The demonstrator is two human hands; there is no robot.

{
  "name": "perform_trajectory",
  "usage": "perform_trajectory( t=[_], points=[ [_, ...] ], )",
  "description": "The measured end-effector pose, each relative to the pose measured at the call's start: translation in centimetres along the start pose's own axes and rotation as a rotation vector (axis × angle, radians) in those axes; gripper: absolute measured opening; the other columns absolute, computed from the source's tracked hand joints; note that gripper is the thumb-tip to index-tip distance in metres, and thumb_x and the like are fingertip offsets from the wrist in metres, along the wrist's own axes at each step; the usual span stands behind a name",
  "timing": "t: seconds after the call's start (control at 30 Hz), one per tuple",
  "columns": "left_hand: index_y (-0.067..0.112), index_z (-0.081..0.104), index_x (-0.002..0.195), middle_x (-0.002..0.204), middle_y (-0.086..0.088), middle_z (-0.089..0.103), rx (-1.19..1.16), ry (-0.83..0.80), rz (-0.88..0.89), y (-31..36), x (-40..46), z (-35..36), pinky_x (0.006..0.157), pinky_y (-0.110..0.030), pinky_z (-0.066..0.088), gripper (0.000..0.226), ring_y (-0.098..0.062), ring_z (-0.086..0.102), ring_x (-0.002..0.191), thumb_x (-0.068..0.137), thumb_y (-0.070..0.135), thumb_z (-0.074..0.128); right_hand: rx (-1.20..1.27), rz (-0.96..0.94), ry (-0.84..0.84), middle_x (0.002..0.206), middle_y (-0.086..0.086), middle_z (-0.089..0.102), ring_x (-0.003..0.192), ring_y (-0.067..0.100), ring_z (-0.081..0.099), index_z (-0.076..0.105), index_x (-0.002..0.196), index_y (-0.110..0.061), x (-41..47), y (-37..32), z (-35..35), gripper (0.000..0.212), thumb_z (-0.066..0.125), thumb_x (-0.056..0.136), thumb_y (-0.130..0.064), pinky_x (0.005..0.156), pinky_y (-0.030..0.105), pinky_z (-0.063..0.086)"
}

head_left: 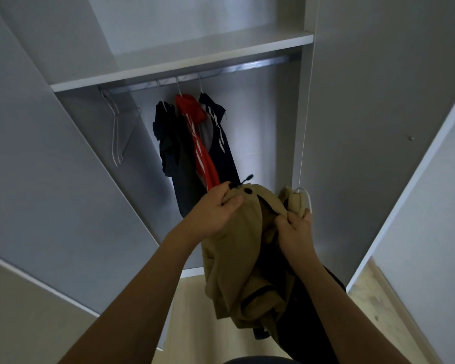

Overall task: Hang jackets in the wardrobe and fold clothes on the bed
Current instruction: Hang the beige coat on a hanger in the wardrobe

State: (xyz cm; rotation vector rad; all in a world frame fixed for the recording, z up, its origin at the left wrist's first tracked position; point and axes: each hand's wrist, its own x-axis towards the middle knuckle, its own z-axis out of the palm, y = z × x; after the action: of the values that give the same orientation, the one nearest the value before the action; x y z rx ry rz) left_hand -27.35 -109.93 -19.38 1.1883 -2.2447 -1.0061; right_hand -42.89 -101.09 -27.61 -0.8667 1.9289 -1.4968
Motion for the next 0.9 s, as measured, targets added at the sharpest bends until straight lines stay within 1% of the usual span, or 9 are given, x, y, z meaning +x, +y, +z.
perform_trajectory(
  t=[0.17,0.3,0.37,0.4,0.5,0.6,0.73,0.83,0.9],
  points=[
    [0.024,0.061,0.114,0.098,0.011,0.059,0.215,0.053,0.168,-0.8,-0.4,-0.4,0.091,-0.024,0.044,0.023,-0.011,0.056,0.093,0.102,0.015,0.043,0.013,-0.001,-0.004,0.127,-0.003,0.032,0.077,0.015,0.053,0.059,0.087,0.000,-0.1,0.0,-0.3,0.025,0.049,0.094,-0.021,0.068,0.033,0.052],
    [0.019,0.056,0.101,0.098,-0.004,0.062,0.160,0.056,-0.014,-0.2,0.2,-0.5,0.093,-0.033,0.046,0.020,-0.020,0.056,0.091,0.101,0.007,0.041,-0.028,0.004,0.002,0.131,-0.003,0.031,0.079,0.019,0.054,0.058,0.078,-0.004,-0.2,0.0,-0.5,0.027,0.048,0.095,-0.023,0.079,0.043,0.054],
    [0.011,0.055,0.106,0.119,-0.018,0.060,0.028,0.023,-0.184,0.1,0.3,-0.5,0.097,-0.034,0.044,0.014,-0.030,0.057,0.104,0.103,0.017,0.042,-0.028,0.003,0.005,0.132,-0.002,0.031,0.077,0.019,0.054,0.057,0.078,-0.007,-0.2,0.0,-0.5,0.026,0.047,0.096,-0.023,0.076,0.041,0.054],
    [0.008,0.056,0.114,0.125,-0.018,0.058,-0.062,-0.008,-0.210,0.3,0.3,-0.4,0.102,-0.038,0.044,0.028,-0.031,0.056,0.113,0.102,0.030,0.045,-0.033,-0.003,0.005,0.132,-0.002,0.031,0.078,0.018,0.054,0.057,0.079,-0.008,-0.2,0.0,-0.5,0.026,0.047,0.096,-0.023,0.073,0.036,0.053],
    [0.011,0.066,0.103,0.102,-0.012,0.070,-0.236,0.038,-0.188,1.3,-0.2,0.1,0.087,-0.035,0.055,0.062,-0.026,0.068,0.094,0.081,0.068,0.056,-0.036,-0.006,-0.008,0.131,-0.003,0.031,0.081,0.017,0.054,0.057,0.083,-0.008,0.0,0.4,-0.3,0.023,0.046,0.097,-0.024,0.070,0.028,0.050],
    [0.007,0.063,0.084,0.083,-0.018,0.066,-0.135,0.152,-0.169,1.1,0.2,0.8,0.072,-0.031,0.054,0.034,-0.027,0.066,0.077,0.088,0.041,0.062,-0.004,0.018,-0.010,0.128,-0.003,0.032,0.079,0.017,0.054,0.057,0.086,-0.003,0.1,0.7,-0.2,0.024,0.048,0.096,-0.023,0.067,0.029,0.050],
    [0.002,0.057,0.093,0.081,-0.012,0.057,-0.070,0.054,-0.264,0.4,2.0,1.3,0.072,-0.028,0.050,0.013,-0.020,0.057,0.069,0.096,0.013,0.050,0.024,0.028,-0.010,0.118,-0.004,0.036,0.069,0.014,0.052,0.056,0.093,0.003,0.2,1.0,-0.1,0.024,0.050,0.095,-0.020,0.058,0.024,0.047],
    [0.008,0.045,0.080,0.081,-0.003,0.047,0.038,-0.060,-0.371,0.0,2.3,1.4,0.070,-0.021,0.043,0.018,-0.013,0.047,0.068,0.098,0.007,0.048,-0.011,0.009,-0.010,0.119,0.001,0.037,0.067,0.017,0.050,0.053,0.076,0.000,0.1,1.1,-0.2,0.026,0.050,0.094,-0.019,0.060,0.029,0.047],
    [0.014,0.050,0.082,0.087,-0.001,0.053,-0.077,-0.057,-0.323,-0.6,2.1,1.5,0.074,-0.015,0.045,0.016,-0.012,0.052,0.076,0.098,0.013,0.051,-0.003,0.008,-0.010,0.120,0.001,0.036,0.068,0.019,0.052,0.053,0.073,0.000,0.1,1.2,-0.2,0.029,0.050,0.094,-0.019,0.061,0.032,0.050]
  ],
)
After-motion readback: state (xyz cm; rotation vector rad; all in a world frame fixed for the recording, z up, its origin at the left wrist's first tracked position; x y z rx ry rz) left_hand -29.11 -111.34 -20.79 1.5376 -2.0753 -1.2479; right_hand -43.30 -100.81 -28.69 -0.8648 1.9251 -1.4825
